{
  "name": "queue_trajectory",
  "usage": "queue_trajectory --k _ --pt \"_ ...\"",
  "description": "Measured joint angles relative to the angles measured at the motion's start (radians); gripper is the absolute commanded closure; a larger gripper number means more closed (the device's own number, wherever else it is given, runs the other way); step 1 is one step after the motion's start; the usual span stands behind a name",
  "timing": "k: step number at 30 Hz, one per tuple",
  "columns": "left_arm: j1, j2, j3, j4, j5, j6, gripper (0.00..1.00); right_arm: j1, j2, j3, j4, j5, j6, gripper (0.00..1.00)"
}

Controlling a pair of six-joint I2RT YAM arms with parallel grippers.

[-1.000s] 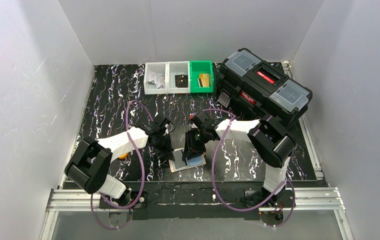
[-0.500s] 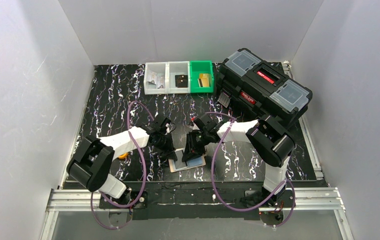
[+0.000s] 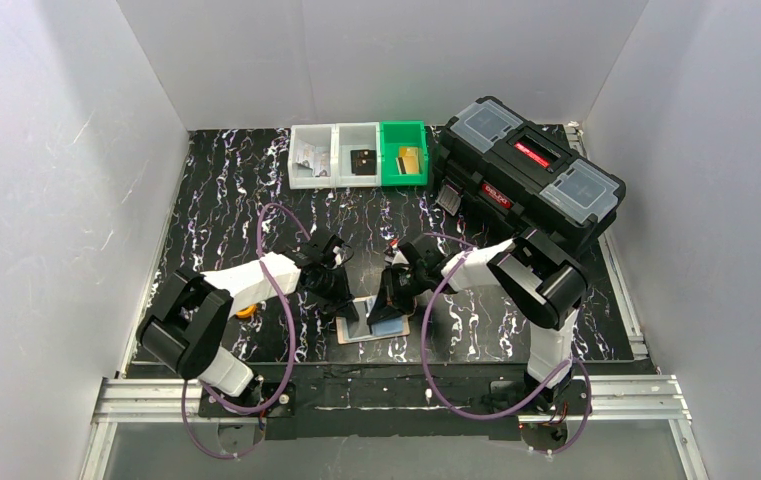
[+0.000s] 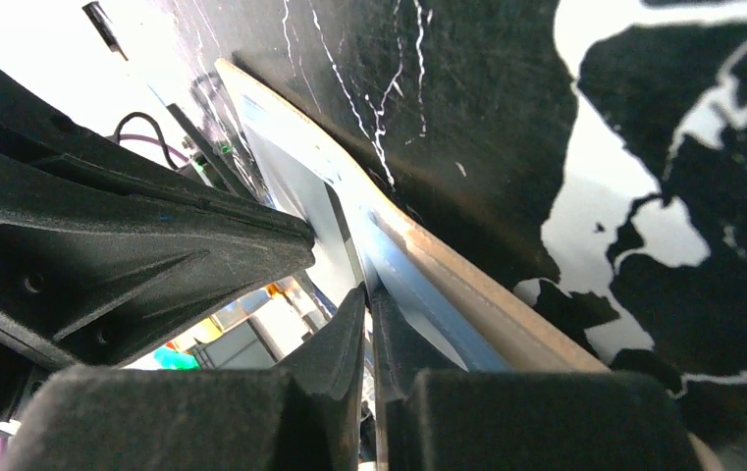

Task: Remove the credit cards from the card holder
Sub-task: Remove the credit card from the card holder.

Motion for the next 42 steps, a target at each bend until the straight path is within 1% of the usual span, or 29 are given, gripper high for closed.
queue_trajectory --k 4,5,10,16,23,24,29,32,39,42 --pt "0.0 0.0 0.001 -0.006 -0.003 0.002 1.0 0.001 0.01 0.0 0.014 -0.01 0.007 0.97" --pt "0.0 -0.001 0.005 -0.013 -0.007 0.005 0.98 0.002 0.012 0.0 0.017 -0.013 0.008 0.99" --pt "-0.002 -0.016 0.027 -0.089 -0.052 0.04 0.93 0.007 0.014 -0.006 0.042 -0.011 0.019 0.99" --pt "0.005 -0.077 0.031 -0.192 -0.109 0.08 0.94 0.006 0.014 -0.023 0.072 -0.01 0.032 0.99" --pt "0.01 -0.093 0.014 -0.191 -0.11 0.09 0.97 0.006 0.014 -0.026 0.078 -0.01 0.036 0.99" --pt "0.01 -0.089 0.014 -0.186 -0.108 0.09 0.98 0.006 0.014 -0.026 0.078 -0.01 0.036 0.97" --pt "0.01 -0.043 0.014 -0.153 -0.096 0.091 1.0 0.006 0.014 -0.026 0.079 -0.01 0.039 0.8" --pt "0.013 -0.029 0.014 -0.15 -0.085 0.091 1.0 0.006 0.014 -0.026 0.084 -0.014 0.044 0.77" --pt "0.014 -0.016 0.015 -0.15 -0.073 0.086 1.0 0.006 0.015 -0.026 0.095 -0.022 0.047 0.75" --pt "0.014 -0.013 0.015 -0.15 -0.067 0.08 1.0 0.005 0.016 -0.026 0.097 -0.023 0.048 0.81"
